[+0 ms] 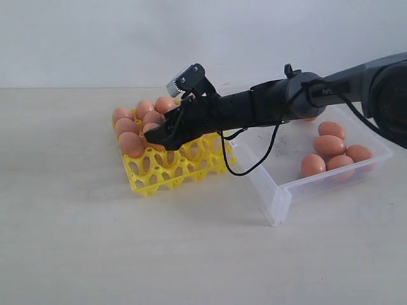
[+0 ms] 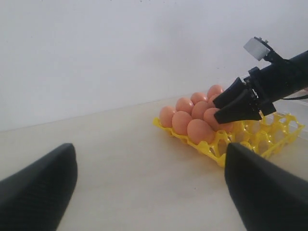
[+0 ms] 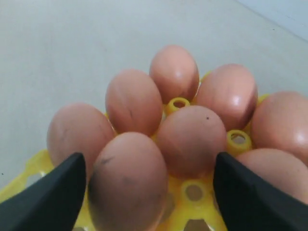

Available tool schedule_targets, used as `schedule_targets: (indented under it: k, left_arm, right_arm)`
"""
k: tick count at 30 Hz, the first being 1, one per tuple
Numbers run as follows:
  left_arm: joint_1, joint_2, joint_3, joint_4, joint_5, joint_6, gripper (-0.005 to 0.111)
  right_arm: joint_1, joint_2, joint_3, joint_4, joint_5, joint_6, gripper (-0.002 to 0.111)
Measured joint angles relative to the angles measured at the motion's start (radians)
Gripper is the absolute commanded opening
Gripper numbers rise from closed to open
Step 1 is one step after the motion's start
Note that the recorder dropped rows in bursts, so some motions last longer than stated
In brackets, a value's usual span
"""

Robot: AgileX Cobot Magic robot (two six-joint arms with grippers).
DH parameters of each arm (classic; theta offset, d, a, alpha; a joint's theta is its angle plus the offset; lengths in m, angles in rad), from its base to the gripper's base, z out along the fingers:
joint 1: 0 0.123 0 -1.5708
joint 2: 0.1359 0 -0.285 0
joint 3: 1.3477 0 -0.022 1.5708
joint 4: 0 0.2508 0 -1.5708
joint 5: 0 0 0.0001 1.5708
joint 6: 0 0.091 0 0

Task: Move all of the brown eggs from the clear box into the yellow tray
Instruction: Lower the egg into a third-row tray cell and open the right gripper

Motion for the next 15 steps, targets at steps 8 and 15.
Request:
schedule_targets:
  k: [8,15]
  left_arm:
    - [0.0,0.0,0.0,0.0,0.0,0.0,0.078]
    - [0.0,0.0,0.0,0.0,0.0,0.0,0.078]
  right_arm:
    - [0.0,-0.053,0.002,-0.155,0.053,0.119,0.0]
    - [0.0,-0.053,0.002,-0.21,0.032,0.173,0.0]
